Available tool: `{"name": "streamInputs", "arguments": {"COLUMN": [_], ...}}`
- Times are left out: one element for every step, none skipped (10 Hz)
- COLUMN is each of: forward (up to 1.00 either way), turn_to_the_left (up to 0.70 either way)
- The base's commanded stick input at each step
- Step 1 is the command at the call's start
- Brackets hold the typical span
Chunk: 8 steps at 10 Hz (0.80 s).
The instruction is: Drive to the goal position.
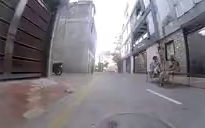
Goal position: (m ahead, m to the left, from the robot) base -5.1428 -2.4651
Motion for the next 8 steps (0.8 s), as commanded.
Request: {"name": "streamInputs", "arguments": {"forward": [0.85,0.85,0.85,0.85,0.85,0.85,0.85,0.85], "turn_to_the_left": [-0.07,0.0,0.0,0.0,0.0,0.0,0.0,0.0]}}
